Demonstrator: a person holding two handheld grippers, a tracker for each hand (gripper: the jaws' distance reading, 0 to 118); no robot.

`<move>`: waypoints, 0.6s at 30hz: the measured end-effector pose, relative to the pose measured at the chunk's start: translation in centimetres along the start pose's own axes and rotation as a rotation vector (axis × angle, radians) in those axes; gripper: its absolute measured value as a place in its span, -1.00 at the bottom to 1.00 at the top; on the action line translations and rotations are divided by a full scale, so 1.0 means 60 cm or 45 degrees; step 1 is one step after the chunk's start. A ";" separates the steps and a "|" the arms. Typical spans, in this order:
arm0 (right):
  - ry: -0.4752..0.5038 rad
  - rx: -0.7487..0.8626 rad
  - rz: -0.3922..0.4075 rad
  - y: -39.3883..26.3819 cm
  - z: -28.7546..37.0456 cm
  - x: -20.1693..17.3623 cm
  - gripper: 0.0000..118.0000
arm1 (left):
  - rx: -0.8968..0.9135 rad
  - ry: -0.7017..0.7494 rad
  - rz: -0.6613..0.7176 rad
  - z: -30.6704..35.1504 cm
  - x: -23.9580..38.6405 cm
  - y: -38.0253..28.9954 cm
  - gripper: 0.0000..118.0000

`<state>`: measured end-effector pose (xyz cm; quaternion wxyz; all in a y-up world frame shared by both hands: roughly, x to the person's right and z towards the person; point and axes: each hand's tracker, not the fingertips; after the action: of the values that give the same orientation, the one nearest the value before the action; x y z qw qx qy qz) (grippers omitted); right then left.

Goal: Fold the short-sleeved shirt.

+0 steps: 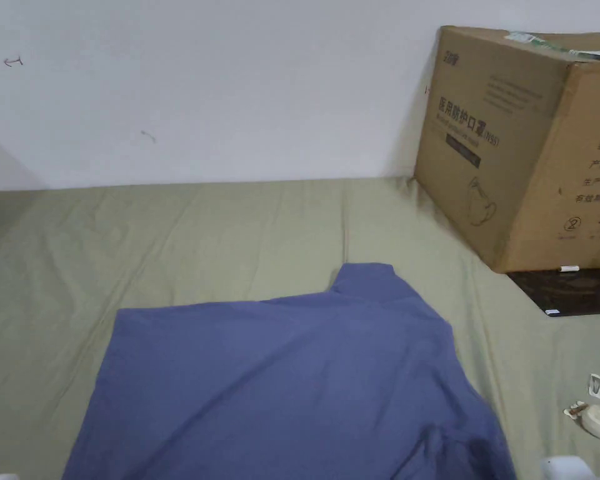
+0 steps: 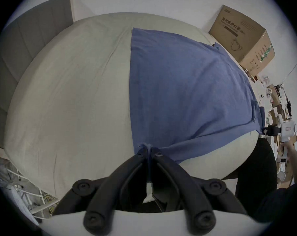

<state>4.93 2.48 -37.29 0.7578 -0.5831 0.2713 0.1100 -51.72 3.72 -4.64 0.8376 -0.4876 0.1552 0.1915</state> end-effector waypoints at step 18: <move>-0.018 0.482 -0.124 0.055 0.172 -0.094 0.71 | 0.356 -0.059 0.125 0.158 0.070 0.035 0.65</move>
<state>1.61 14.04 -35.18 0.8604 -0.4416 0.2533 0.0243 -48.34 13.68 -3.55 0.8904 -0.3533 0.1846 0.2199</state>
